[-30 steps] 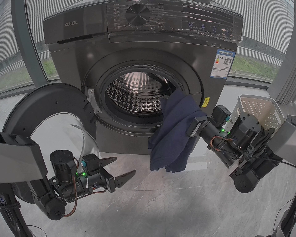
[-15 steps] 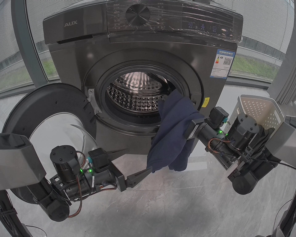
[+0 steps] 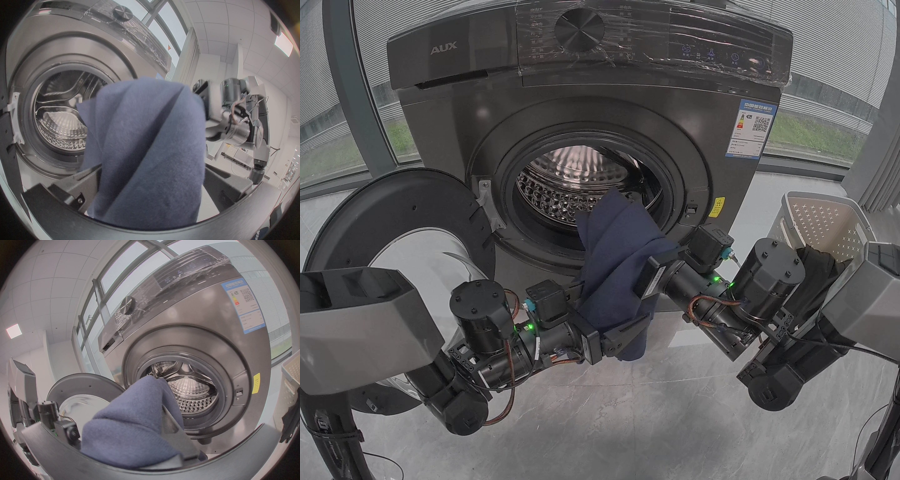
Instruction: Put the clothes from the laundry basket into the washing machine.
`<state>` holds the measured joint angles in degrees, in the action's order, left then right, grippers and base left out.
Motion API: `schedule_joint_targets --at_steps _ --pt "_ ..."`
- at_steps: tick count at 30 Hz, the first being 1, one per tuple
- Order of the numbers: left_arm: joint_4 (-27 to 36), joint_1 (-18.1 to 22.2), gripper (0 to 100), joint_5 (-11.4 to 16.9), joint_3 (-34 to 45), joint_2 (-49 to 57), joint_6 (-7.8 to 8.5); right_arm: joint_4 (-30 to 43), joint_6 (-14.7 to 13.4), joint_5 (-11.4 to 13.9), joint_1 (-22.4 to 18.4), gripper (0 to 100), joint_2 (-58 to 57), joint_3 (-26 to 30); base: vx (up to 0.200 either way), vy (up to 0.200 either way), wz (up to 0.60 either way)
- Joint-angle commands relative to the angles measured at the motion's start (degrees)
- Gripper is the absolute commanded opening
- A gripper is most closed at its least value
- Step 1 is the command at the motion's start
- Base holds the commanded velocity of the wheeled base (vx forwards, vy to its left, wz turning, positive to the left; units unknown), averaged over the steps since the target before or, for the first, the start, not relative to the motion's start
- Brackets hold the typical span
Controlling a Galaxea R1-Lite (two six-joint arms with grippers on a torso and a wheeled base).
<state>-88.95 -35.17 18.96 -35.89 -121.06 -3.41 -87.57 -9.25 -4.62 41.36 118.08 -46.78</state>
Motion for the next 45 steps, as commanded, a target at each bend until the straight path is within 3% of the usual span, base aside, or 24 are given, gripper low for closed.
schedule_joint_targets --at_steps 1,7,12,13,18,19,24,35,41,45 --pt "-0.3 -0.6 100 -0.1 -1.3 -3.5 -0.01 0.0 -0.1 0.0 1.0 0 0.2 -0.7 0.000 0.000 0.00" --pt "-0.3 -0.1 100 -2.3 -4.1 -7.5 0.25 0.0 -0.2 -1.0 2.5 0 0.0 -1.1 0.000 0.000 0.00" --pt "-0.3 0.7 100 -5.2 -9.0 -9.0 -0.01 0.0 -0.4 -1.1 3.4 0 0.0 -0.8 0.000 0.000 0.00" --pt "-0.3 1.2 100 -7.1 -10.6 -9.8 0.16 0.0 -0.5 -1.2 3.5 0 0.0 -0.8 0.000 0.000 0.00" --pt "-0.3 1.2 100 -7.5 -10.7 -10.3 0.16 0.0 -0.7 -1.2 3.5 0 0.0 -0.7 0.000 0.000 0.00" --pt "-0.3 1.2 0 -7.5 -10.6 -10.3 0.25 -0.1 -0.7 -1.4 3.5 0 0.0 -0.7 0.000 0.000 0.00" --pt "-0.3 1.5 0 -7.7 -10.5 -10.2 0.16 -0.1 -1.0 -2.6 3.5 0 -0.1 -0.5 0.000 0.000 0.00" --pt "-0.4 7.7 0 -10.3 -11.1 -6.6 -0.19 -0.7 -1.6 -2.6 0.3 0 -2.3 3.8 0.000 0.000 0.00" --pt "-0.3 7.8 0 -10.6 -10.9 -3.2 -1.24 -0.9 -1.9 -2.1 0.2 0 -2.9 10.7 0.000 0.000 0.00" --pt "-0.3 7.1 0 -11.7 -10.3 -1.9 -1.33 -0.9 -2.1 -2.1 0.6 0 -2.6 11.4 0.000 0.000 0.00"
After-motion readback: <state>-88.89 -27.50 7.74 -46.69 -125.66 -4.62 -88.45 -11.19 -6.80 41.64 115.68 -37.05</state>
